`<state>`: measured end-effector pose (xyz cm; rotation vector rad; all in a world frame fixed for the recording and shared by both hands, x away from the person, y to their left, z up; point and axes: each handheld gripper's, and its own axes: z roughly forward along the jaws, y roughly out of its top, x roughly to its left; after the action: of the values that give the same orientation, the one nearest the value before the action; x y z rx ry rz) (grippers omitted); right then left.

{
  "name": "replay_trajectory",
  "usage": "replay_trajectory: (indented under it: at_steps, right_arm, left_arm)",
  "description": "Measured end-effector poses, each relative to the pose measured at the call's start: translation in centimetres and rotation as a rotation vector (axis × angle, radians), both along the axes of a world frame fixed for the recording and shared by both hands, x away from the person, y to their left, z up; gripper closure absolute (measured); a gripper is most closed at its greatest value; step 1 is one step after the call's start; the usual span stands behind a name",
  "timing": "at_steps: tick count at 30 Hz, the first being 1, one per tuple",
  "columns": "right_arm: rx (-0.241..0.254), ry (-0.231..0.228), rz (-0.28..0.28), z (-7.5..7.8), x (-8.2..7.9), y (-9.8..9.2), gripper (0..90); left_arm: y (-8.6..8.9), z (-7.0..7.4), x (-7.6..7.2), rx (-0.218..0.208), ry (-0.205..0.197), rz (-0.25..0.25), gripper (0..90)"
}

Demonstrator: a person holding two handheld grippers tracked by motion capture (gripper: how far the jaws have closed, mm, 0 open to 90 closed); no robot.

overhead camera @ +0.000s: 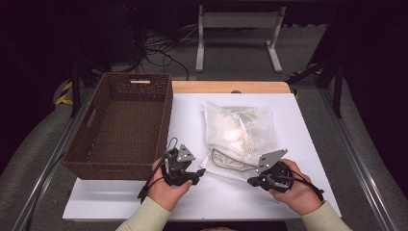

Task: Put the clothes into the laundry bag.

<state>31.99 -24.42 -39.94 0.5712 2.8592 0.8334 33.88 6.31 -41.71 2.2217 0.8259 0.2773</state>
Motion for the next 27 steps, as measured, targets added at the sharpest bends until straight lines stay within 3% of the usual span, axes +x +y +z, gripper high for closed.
replay_trajectory:
  at_steps: [6,10,18,20,21,23,26,27]
  right_arm:
    - [0.025,0.051,0.023,0.2,-1.0,-1.2,90.0]
    - [0.018,0.042,0.016,0.2,-1.3,-1.4,90.0]
    - [0.063,0.027,-0.010,0.6,-1.3,-1.8,90.0]
    - [0.074,0.022,-0.014,0.7,-1.3,-1.9,90.0]
    - [0.079,0.020,-0.018,0.9,-1.4,-2.0,90.0]
    - [0.087,0.016,-0.018,1.0,-1.4,-2.1,90.0]
    - [0.093,0.008,-0.019,1.2,-1.5,-2.2,90.0]
    - [0.103,0.003,-0.021,1.4,-1.5,-2.3,90.0]
  left_arm:
    - [-0.6,-0.3,0.0,0.008,0.020,-0.022,40.0]
    - [-1.5,-1.0,0.2,0.025,0.036,-0.032,40.2]
    - [-3.9,-3.3,1.8,0.094,0.038,-0.046,41.7]
    - [-4.2,-3.6,2.0,0.094,0.035,-0.049,52.7]
    - [-4.2,-3.5,1.7,0.097,0.028,-0.060,67.8]
    - [-4.4,-3.3,1.4,0.116,0.031,-0.073,87.1]
    - [-4.3,-3.0,1.1,0.123,0.048,-0.089,88.5]
    - [-4.0,-2.4,0.7,0.098,0.048,-0.101,88.6]
